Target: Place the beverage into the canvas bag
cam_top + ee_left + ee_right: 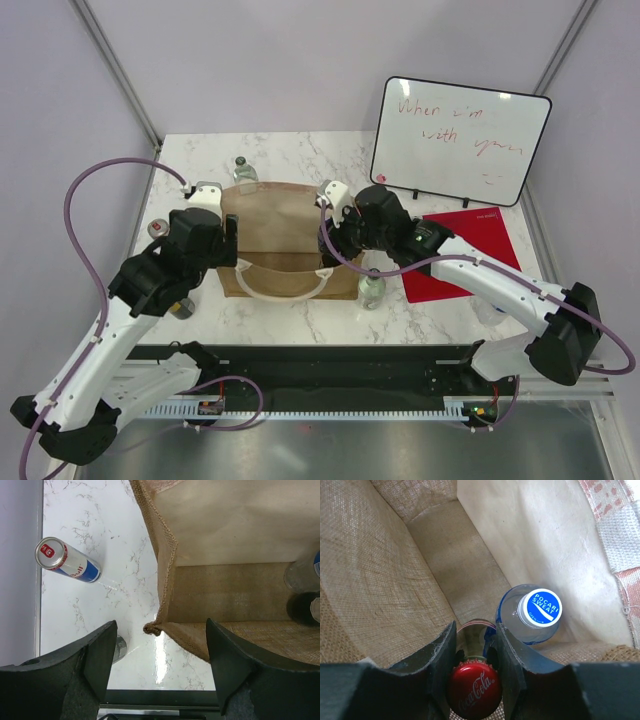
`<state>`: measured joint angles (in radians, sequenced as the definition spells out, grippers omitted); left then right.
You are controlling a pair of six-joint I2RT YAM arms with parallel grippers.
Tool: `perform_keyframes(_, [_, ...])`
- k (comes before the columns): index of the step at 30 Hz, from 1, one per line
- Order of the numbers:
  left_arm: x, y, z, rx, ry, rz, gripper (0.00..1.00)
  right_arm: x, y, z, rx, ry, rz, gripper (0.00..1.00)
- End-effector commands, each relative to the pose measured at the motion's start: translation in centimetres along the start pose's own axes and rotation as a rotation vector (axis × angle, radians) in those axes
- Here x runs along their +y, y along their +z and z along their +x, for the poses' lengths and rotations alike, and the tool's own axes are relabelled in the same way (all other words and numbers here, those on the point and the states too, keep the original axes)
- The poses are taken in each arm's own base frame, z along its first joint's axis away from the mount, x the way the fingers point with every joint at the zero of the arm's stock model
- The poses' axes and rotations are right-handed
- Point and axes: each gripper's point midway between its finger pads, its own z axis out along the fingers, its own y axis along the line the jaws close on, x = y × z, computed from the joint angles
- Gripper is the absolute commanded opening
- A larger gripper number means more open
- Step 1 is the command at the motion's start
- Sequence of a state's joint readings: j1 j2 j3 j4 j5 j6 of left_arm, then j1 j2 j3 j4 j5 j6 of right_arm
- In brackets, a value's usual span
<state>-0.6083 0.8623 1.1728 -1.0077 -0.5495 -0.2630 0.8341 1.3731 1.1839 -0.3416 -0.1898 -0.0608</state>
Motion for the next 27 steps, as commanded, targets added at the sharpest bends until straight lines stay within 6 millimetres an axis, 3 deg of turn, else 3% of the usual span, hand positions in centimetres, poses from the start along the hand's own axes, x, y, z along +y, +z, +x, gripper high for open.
perform_keyframes(1, [0.5, -0.5, -1.2, -0.052, -0.031, -0.014, 0.78, 0.3, -0.6, -4.5, -0.146, 0.008, -0.009, 0.44])
perform_keyframes(7, [0.5, -0.5, -1.1, -0.052, -0.031, -0.014, 0.79, 0.4, -0.9, -4.5, -0.151, 0.024, -0.011, 0.49])
perform_keyframes(14, [0.2, -0.9, -1.6, -0.064, -0.045, 0.012, 0.79, 0.4, -2.6, -6.7, -0.196, 0.022, 0.007, 0.51])
perform_keyframes(24, [0.0, -1.8, -2.9, -0.096, -0.055, 0.049, 0.8, 2.1, -7.7, -15.8, -0.402, 0.085, -0.057, 0.58])
perform_keyframes(27, [-0.1, -1.9, -3.1, -0.098, -0.055, 0.049, 0.8, 0.6, -8.4, -18.3, -0.453, 0.056, 0.027, 0.59])
